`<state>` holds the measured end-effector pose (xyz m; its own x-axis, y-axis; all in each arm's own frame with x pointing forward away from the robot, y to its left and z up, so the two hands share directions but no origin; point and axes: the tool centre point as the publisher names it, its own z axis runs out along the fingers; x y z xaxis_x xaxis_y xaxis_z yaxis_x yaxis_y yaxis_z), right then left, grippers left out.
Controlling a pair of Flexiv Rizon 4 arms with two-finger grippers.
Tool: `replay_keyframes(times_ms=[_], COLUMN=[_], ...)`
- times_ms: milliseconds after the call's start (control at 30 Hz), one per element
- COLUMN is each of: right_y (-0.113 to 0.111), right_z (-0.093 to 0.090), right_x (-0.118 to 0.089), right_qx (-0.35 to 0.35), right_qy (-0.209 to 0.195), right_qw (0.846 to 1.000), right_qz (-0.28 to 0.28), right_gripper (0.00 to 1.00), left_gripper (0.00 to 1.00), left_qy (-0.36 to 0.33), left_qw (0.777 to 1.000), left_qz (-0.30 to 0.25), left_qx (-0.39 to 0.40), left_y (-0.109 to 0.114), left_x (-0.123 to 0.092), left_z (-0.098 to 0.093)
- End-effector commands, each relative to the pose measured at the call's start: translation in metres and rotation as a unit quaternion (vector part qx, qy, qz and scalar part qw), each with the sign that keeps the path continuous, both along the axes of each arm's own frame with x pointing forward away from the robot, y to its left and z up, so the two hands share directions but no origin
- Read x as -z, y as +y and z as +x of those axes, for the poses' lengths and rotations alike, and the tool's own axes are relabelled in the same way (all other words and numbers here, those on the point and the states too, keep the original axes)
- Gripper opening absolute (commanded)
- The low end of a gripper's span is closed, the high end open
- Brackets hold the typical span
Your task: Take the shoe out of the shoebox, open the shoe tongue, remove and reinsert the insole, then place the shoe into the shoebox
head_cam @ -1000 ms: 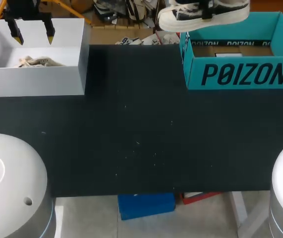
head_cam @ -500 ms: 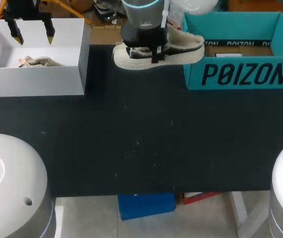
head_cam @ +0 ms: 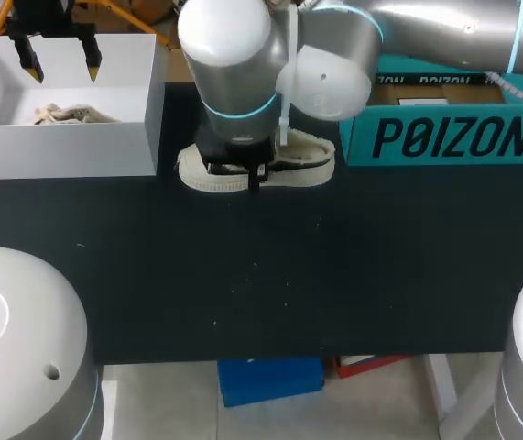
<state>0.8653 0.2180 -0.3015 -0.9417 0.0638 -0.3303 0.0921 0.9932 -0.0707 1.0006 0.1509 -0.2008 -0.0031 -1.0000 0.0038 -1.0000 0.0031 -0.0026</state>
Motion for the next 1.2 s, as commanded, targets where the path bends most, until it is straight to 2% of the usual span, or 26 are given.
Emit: replay_keyframes(times_ms=[33, 300, 500, 733, 967, 1000, 1033, 1067, 1200], right_y=[0.002, 0.01, 0.017, 0.022, 0.022, 0.021, 0.02, 0.02, 0.015], right_z=[-0.001, -0.008, -0.01, -0.016, -0.019, -0.019, -0.019, -0.019, -0.019], right_x=[0.04, 0.082, 0.102, 0.116, 0.12, 0.12, 0.12, 0.119, 0.11], right_qx=[-0.03, -0.054, -0.065, -0.067, -0.065, -0.063, -0.062, -0.061, -0.059], right_qy=[-0.003, 0.015, 0.026, 0.04, 0.048, 0.048, 0.048, 0.048, 0.055], right_qw=[0.999, 0.998, 0.996, 0.995, 0.995, 0.995, 0.995, 0.995, 0.995], right_qz=[0.022, 0.04, 0.05, 0.061, 0.063, 0.064, 0.064, 0.064, 0.055], right_gripper=[0.0, 0.0, 0.0, 0.0, 0.0, 0.13, 0.79, 1.0, 1.0], left_gripper=[1.0, 1.0, 1.0, 1.0, 1.0, 1.0, 1.0, 1.0, 1.0], left_qy=[0.001, 0.001, 0.001, 0.001, 0.001, 0.001, 0.001, 0.001, 0.001], left_qw=[1.0, 1.0, 1.0, 1.0, 1.0, 1.0, 1.0, 1.0, 1.0], left_qz=[0.001, 0.001, 0.001, 0.001, 0.001, 0.001, 0.001, 0.001, 0.001], left_qx=[-0.001, -0.001, -0.001, -0.001, -0.001, -0.001, -0.001, -0.001, -0.001], left_y=[0.0, 0.0, 0.0, 0.0, 0.0, 0.0, 0.0, 0.0, 0.0], left_x=[0.0, 0.0, 0.0, 0.0, 0.0, 0.0, 0.0, 0.0, 0.0], left_z=[0.0, 0.0, 0.0, 0.0, 0.0, 0.0, 0.0, 0.0, 0.0])
